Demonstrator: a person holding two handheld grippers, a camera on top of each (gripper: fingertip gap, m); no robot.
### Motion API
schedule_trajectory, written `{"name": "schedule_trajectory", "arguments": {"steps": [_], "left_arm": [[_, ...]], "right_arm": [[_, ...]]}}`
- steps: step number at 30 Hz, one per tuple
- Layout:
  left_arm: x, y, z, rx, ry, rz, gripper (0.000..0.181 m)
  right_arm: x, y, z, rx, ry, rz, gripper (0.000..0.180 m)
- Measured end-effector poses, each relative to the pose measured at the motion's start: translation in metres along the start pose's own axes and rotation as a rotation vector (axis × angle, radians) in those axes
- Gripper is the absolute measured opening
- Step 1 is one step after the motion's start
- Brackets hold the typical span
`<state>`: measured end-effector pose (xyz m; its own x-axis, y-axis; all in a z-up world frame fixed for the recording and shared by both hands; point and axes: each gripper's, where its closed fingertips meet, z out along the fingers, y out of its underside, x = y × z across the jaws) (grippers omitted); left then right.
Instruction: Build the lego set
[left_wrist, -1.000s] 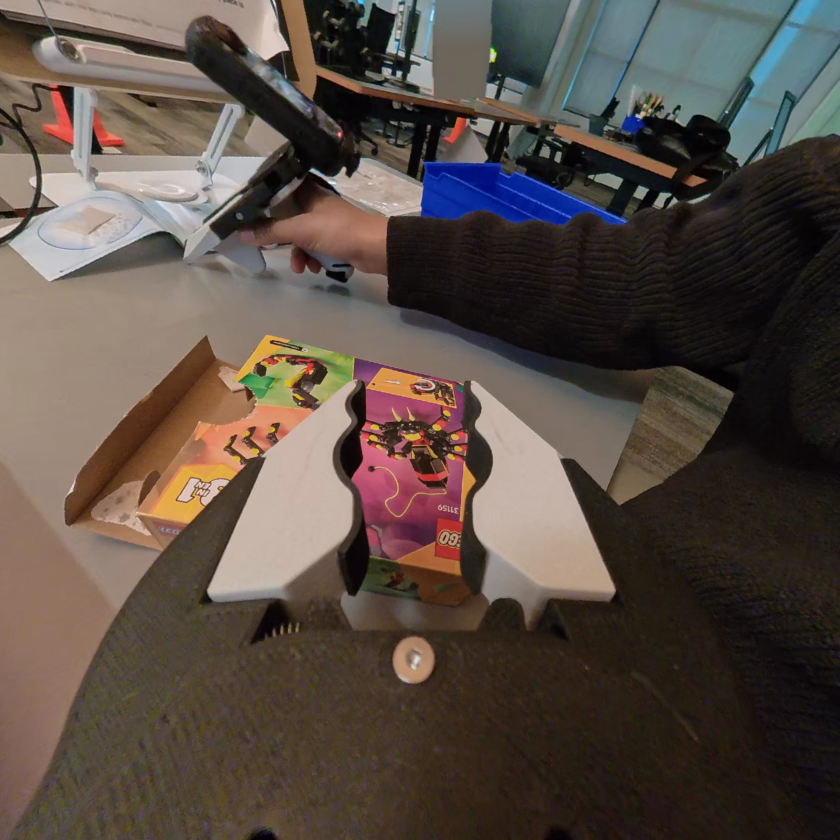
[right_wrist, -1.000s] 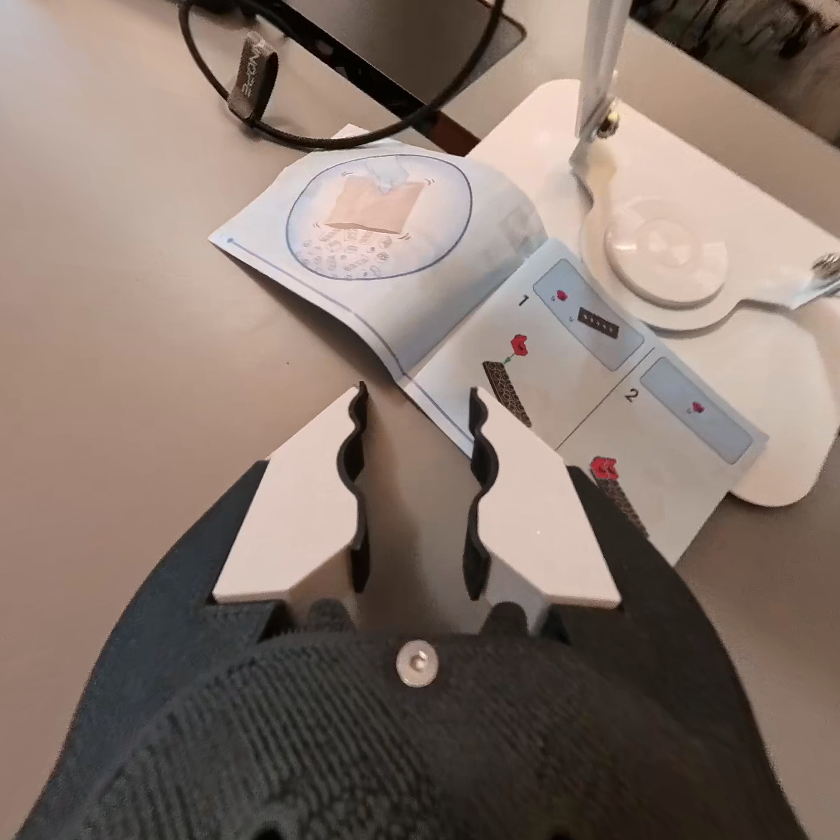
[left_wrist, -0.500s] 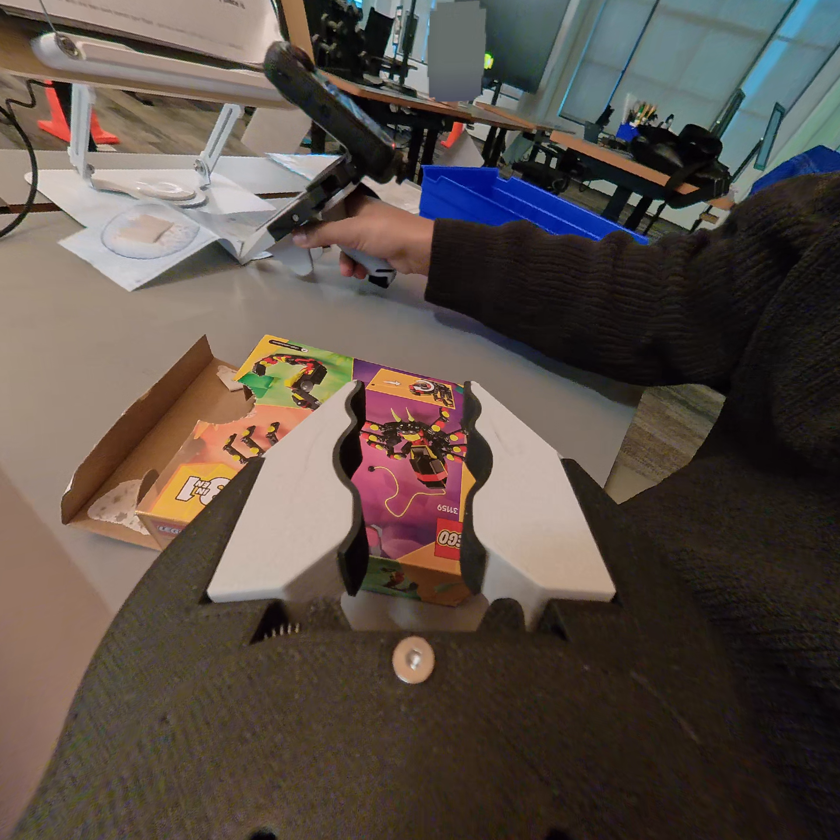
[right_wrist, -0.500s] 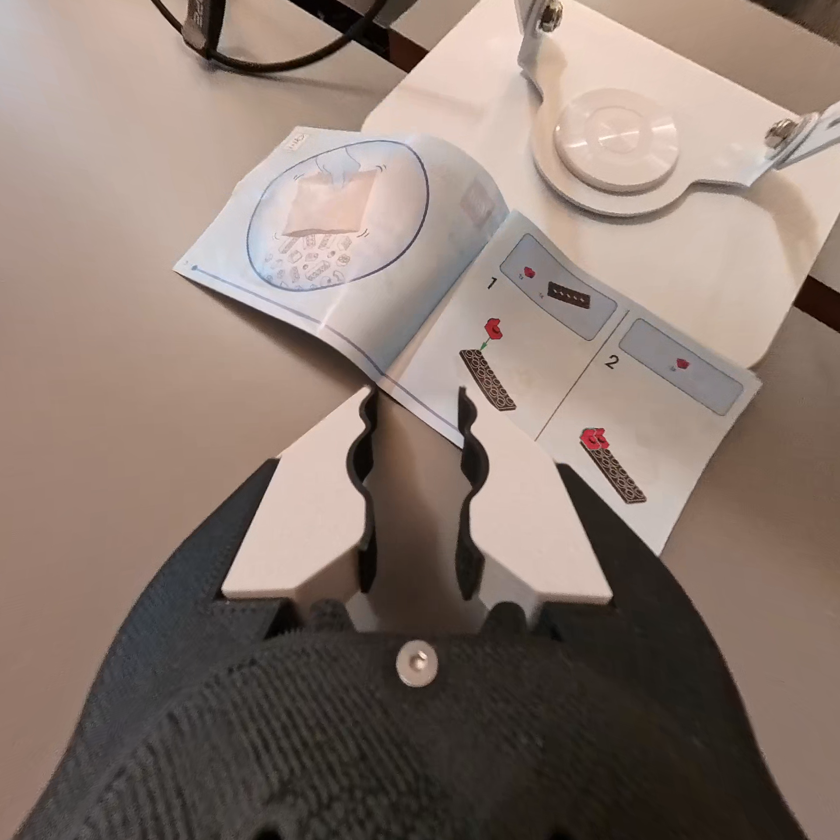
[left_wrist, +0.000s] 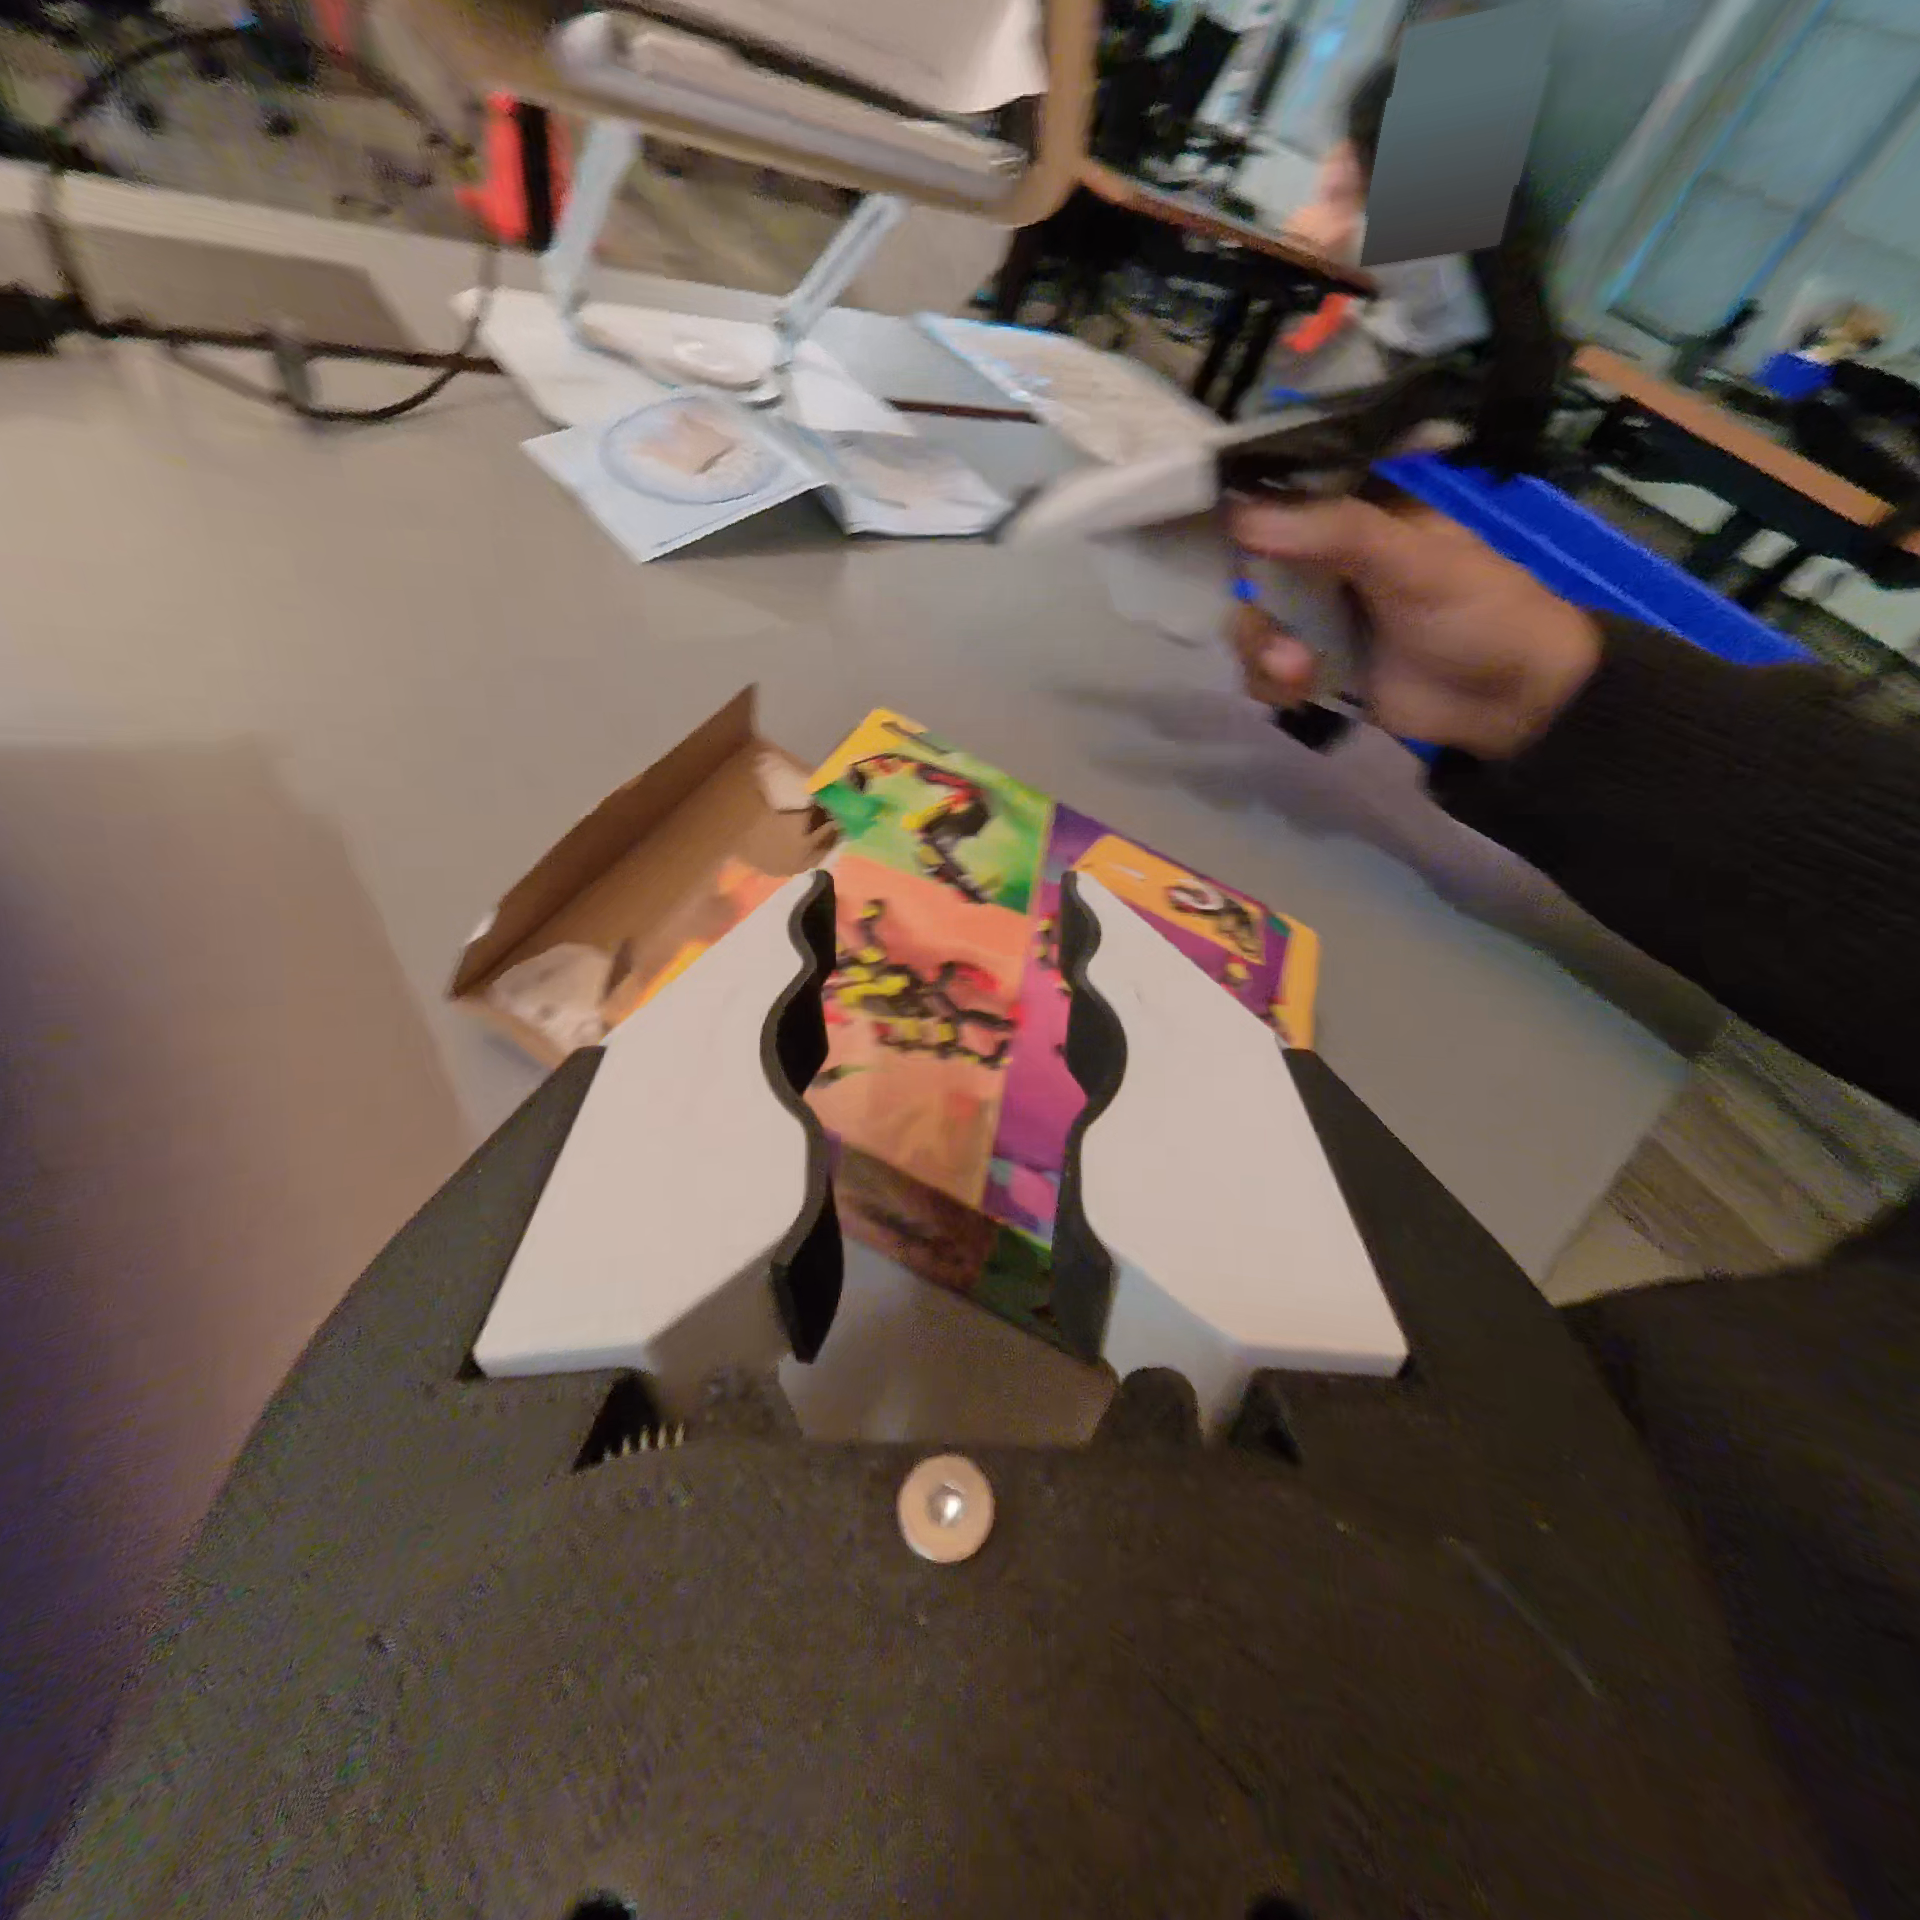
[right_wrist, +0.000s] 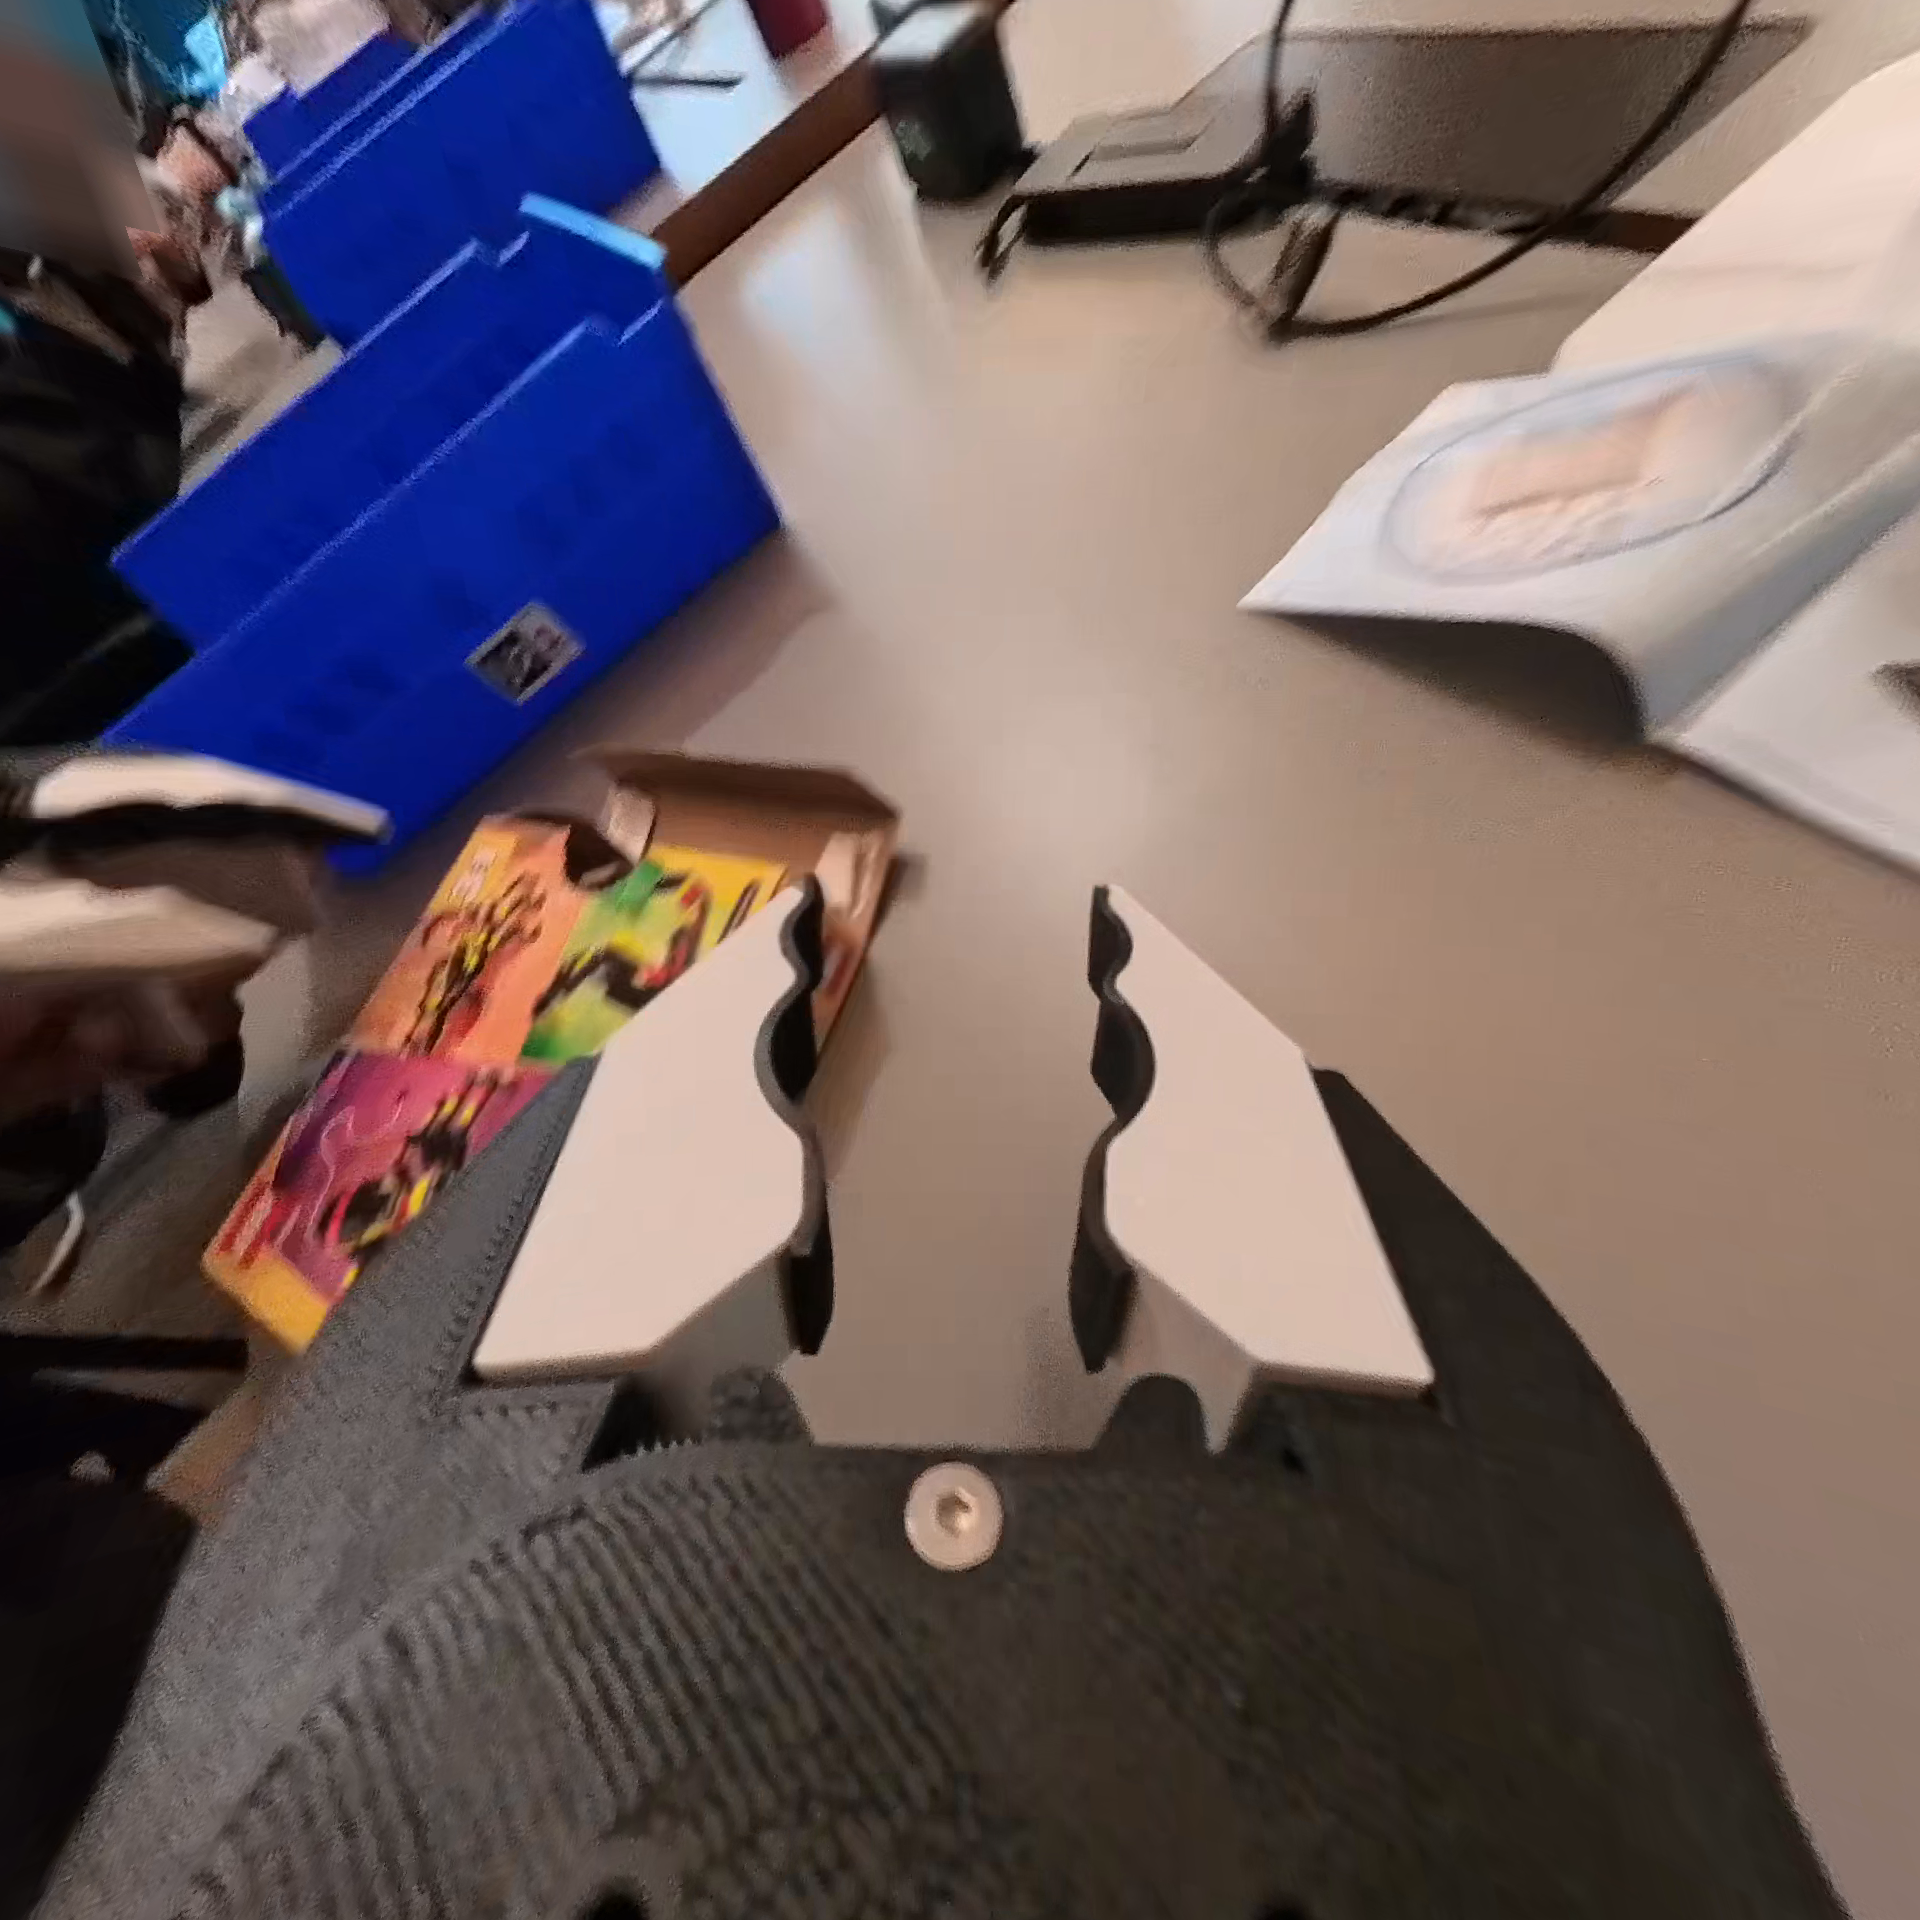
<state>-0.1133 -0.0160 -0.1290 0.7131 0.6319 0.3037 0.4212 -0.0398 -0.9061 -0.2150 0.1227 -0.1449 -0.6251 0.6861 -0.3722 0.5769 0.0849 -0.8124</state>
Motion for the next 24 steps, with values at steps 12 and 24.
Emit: {"name": "schedule_trajectory", "arguments": {"steps": [12, 24], "left_arm": [[-0.054, 0.031, -0.003, -0.138, -0.250, -0.271, 0.067], [-0.012, 0.060, 0.015, -0.298, -0.057, -0.404, 0.093]], "right_arm": [[-0.067, 0.043, -0.015, -0.008, -0.144, 0.050, 0.068], [-0.093, 0.086, 0.018, -0.176, -0.137, 0.020, 0.082]]}}
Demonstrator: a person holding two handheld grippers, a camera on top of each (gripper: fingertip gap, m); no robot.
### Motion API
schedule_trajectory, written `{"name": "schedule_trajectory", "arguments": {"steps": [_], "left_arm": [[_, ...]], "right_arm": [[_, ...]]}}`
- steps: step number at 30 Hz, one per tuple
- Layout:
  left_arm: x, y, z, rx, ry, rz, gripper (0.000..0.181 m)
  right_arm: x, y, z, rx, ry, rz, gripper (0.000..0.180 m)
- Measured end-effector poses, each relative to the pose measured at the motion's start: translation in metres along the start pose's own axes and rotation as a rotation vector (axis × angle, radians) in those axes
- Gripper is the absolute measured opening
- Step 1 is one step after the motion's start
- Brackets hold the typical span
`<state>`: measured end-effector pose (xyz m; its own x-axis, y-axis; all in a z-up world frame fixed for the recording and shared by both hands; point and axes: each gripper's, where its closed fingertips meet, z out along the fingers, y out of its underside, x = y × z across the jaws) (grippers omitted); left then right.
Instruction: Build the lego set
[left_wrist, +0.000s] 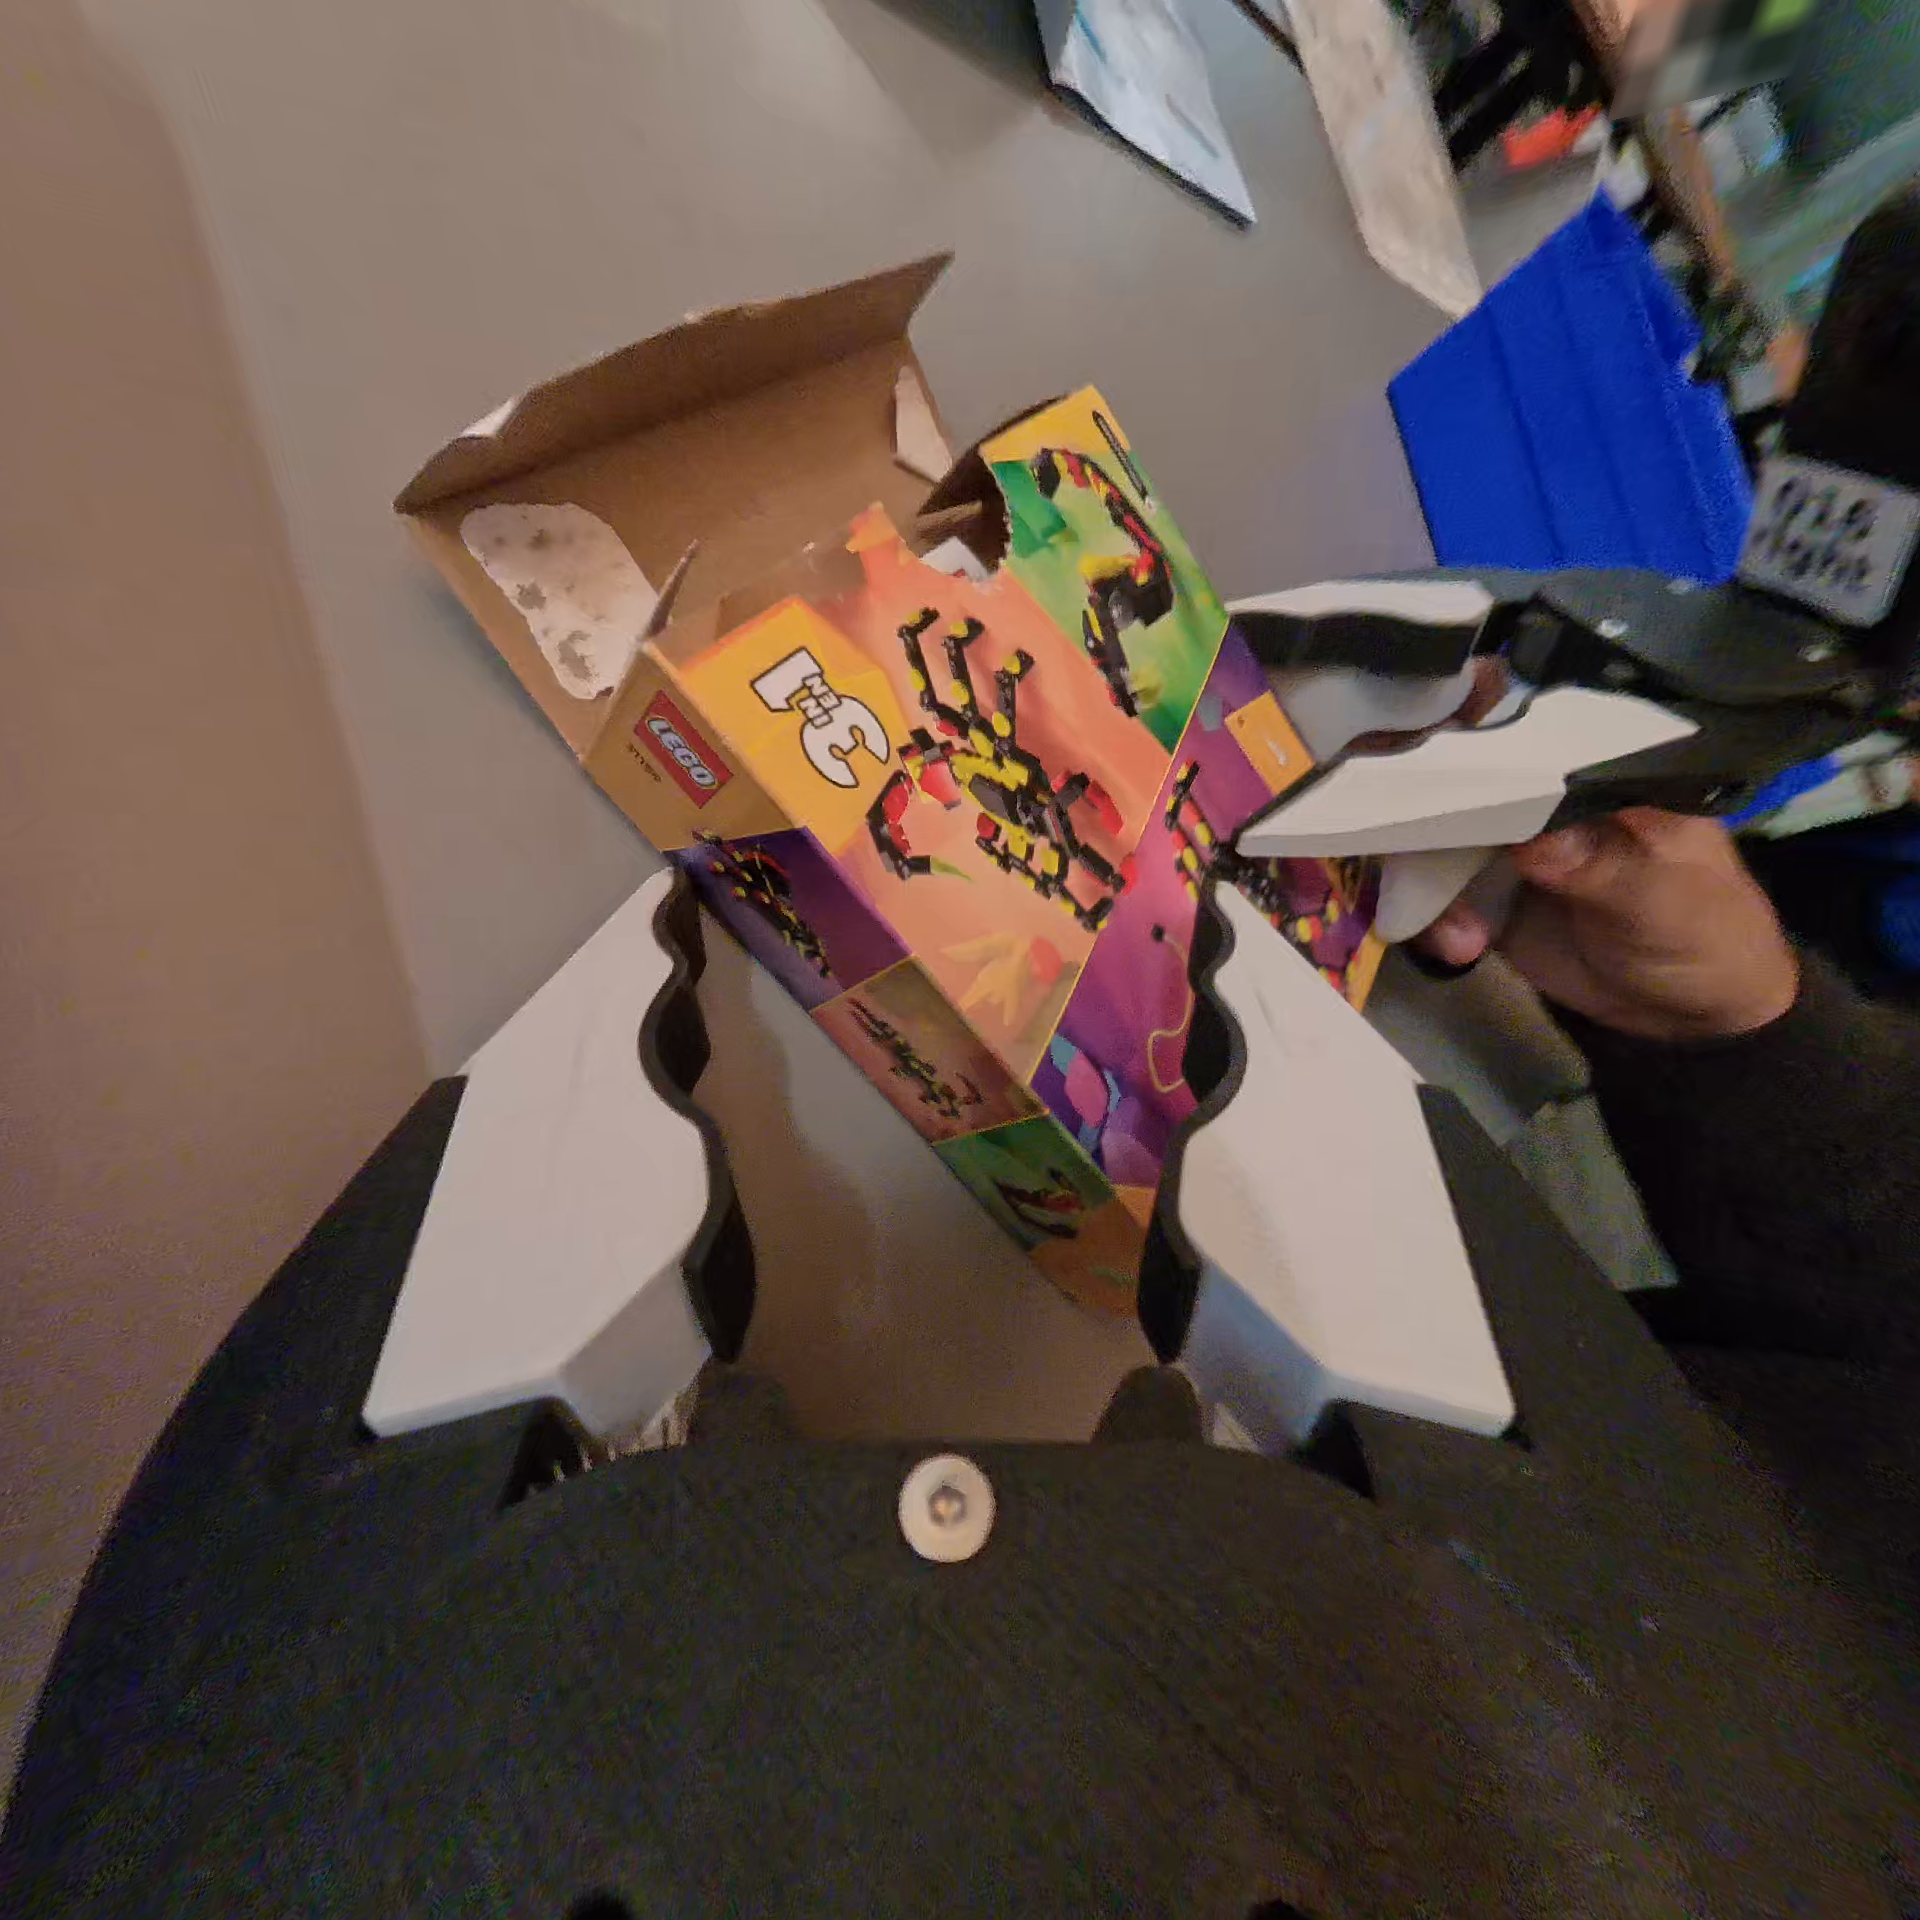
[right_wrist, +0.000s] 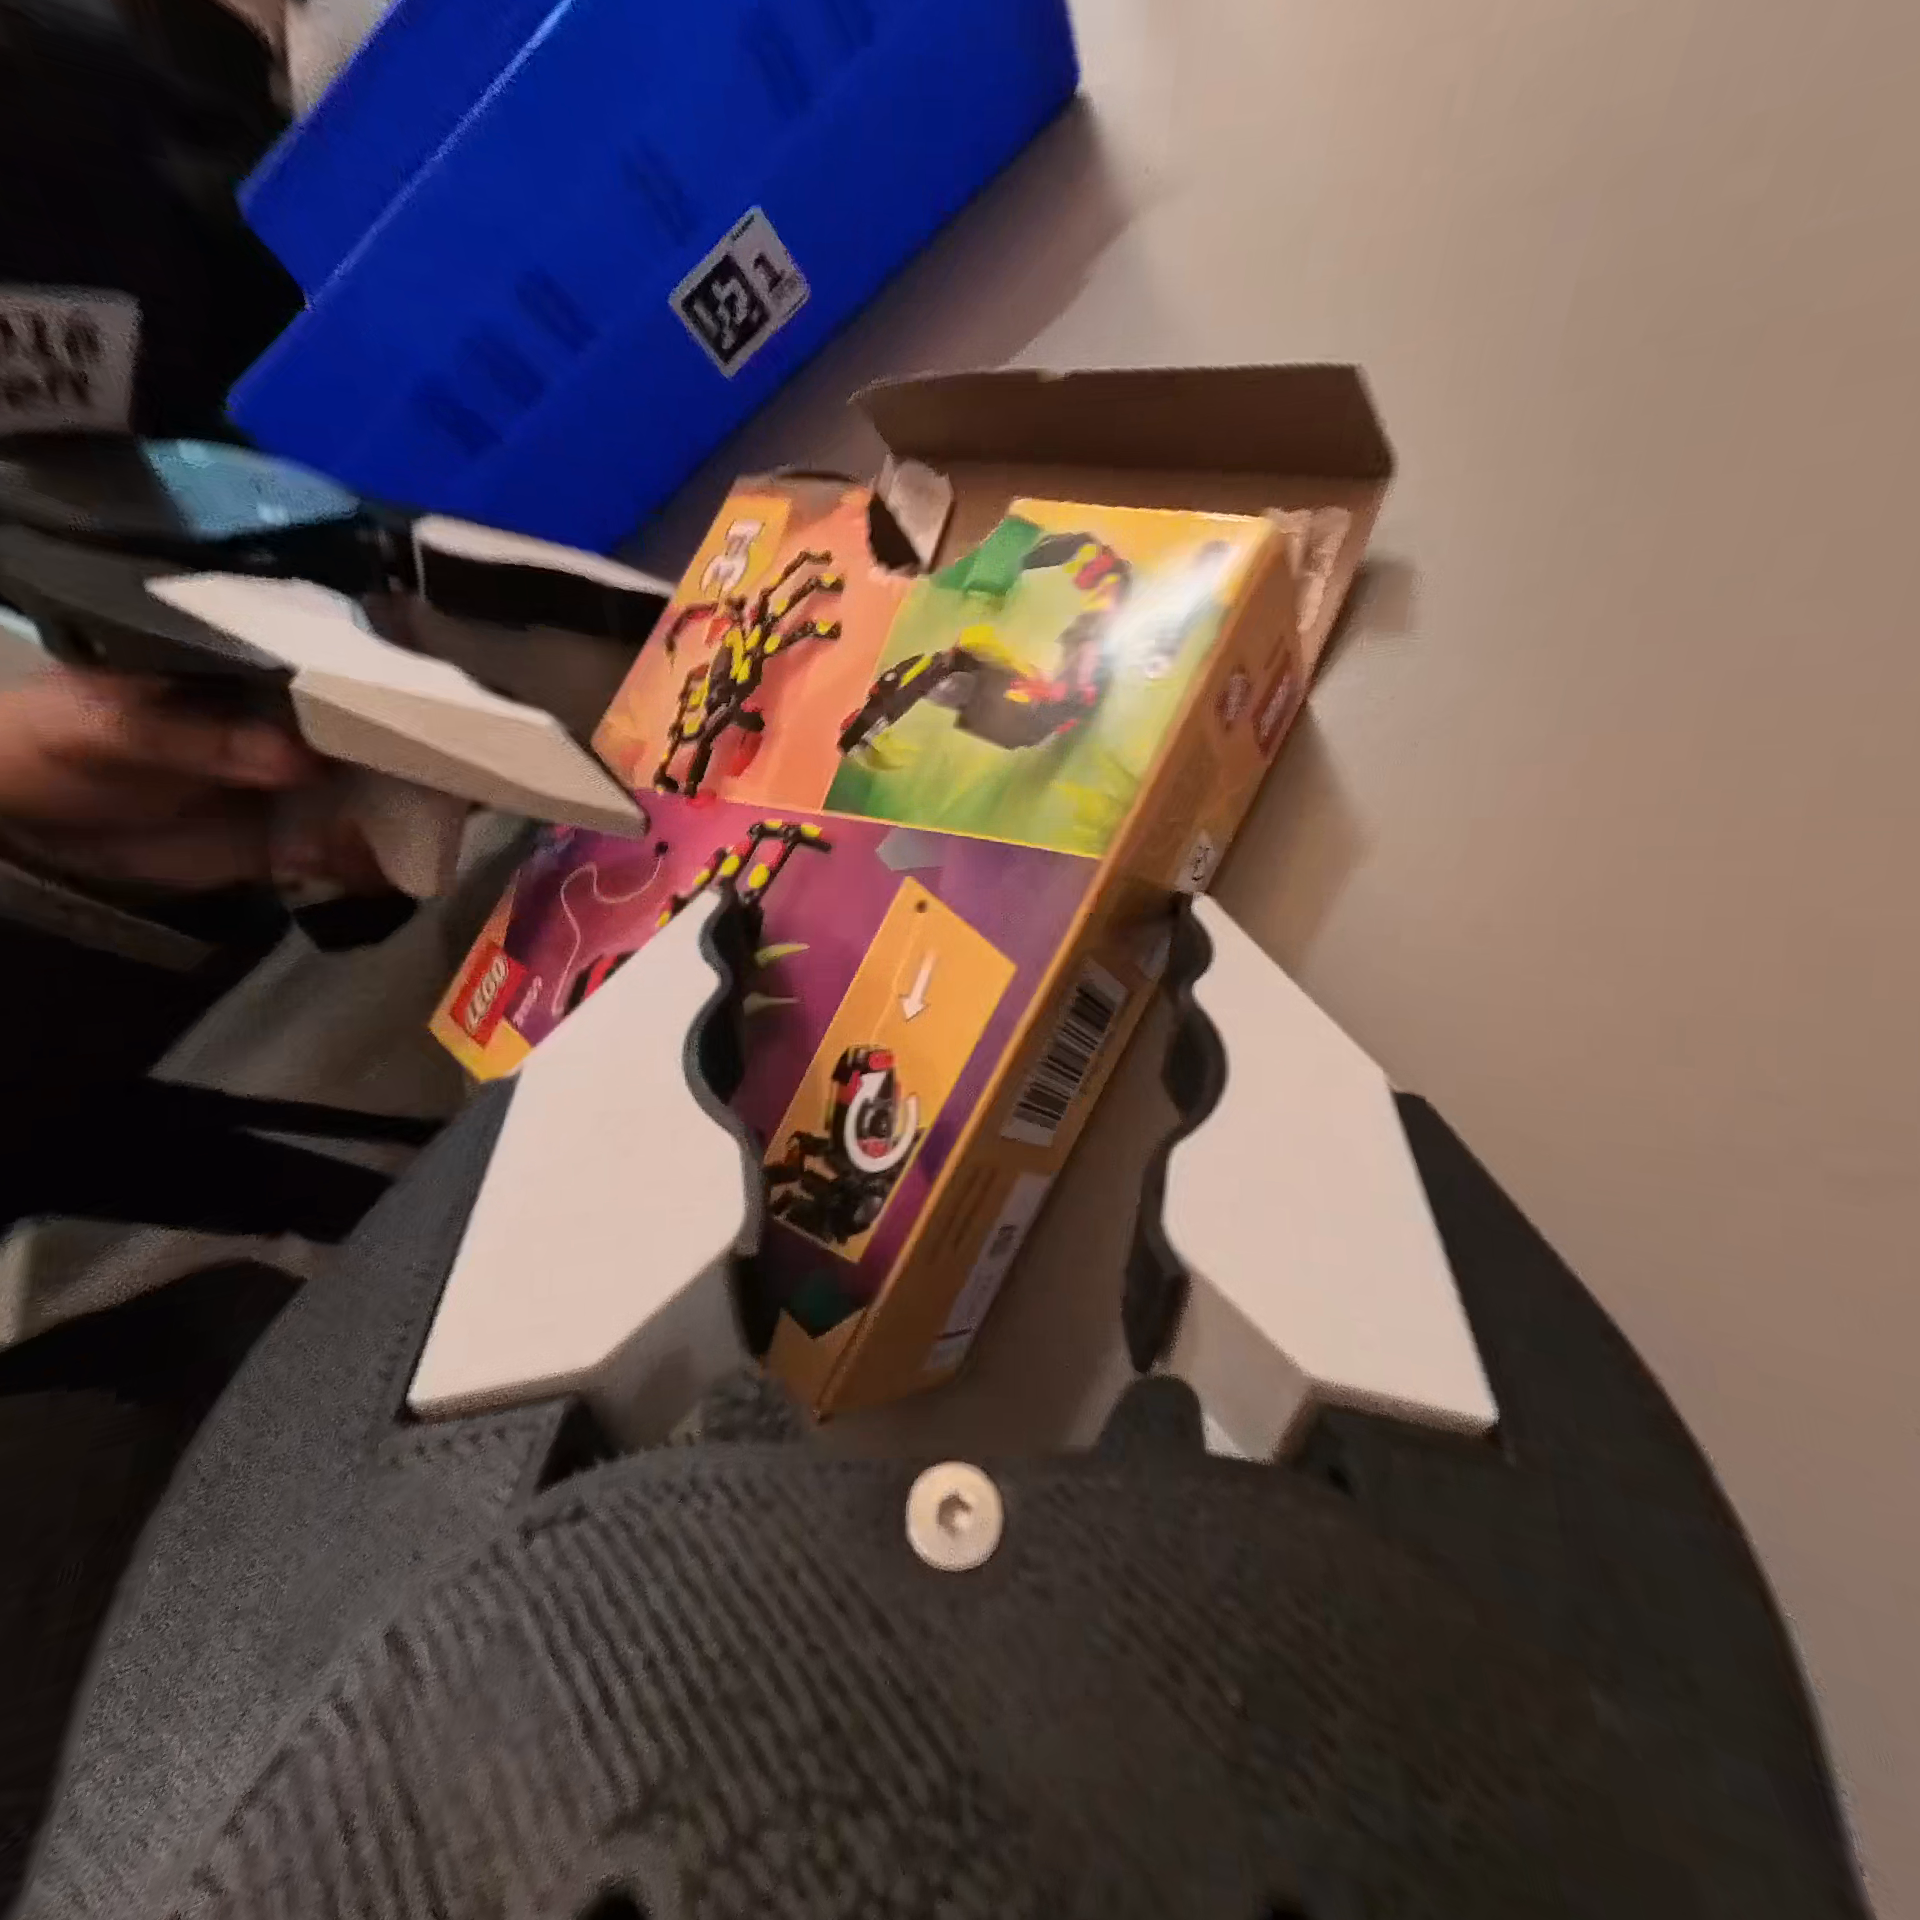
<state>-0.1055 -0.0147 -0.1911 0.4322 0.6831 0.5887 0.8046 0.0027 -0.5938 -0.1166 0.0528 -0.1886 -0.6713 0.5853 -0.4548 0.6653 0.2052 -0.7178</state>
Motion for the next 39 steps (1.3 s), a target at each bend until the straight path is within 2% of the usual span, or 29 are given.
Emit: {"name": "schedule_trajectory", "arguments": {"steps": [2, 4, 9, 13, 16, 20, 27, 36, 39], "left_arm": [[0.002, 0.000, -0.001, -0.001, -0.023, 0.087, 0.087], [0.011, -0.012, -0.007, 0.076, -0.002, 0.134, 0.082], [0.049, -0.054, -0.041, 0.373, 0.172, 0.204, 0.063], [0.072, -0.061, -0.058, 0.479, 0.256, 0.318, 0.066], [0.083, -0.057, -0.063, 0.506, 0.276, 0.419, 0.072], [0.091, -0.051, -0.060, 0.489, 0.292, 0.479, 0.069], [0.083, -0.043, -0.043, 0.422, 0.195, 0.567, 0.078], [0.089, -0.039, -0.048, 0.427, 0.236, 0.613, 0.057], [0.098, -0.037, -0.056, 0.462, 0.278, 0.671, 0.039]], "right_arm": [[-0.003, -0.001, -0.004, -0.011, 0.035, -0.094, 0.087], [-0.005, -0.010, -0.012, 0.033, 0.067, -0.167, 0.089], [-0.009, -0.043, -0.044, 0.247, 0.154, -0.332, 0.069], [-0.019, -0.045, -0.064, 0.326, 0.137, -0.361, 0.054], [-0.025, -0.038, -0.076, 0.344, 0.123, -0.382, 0.045], [-0.027, -0.031, -0.088, 0.335, 0.107, -0.375, 0.042], [-0.033, -0.037, -0.096, 0.354, 0.061, -0.351, 0.041], [-0.033, -0.044, -0.107, 0.358, 0.134, -0.402, 0.048], [-0.027, -0.045, -0.109, 0.365, 0.160, -0.401, 0.047]]}}
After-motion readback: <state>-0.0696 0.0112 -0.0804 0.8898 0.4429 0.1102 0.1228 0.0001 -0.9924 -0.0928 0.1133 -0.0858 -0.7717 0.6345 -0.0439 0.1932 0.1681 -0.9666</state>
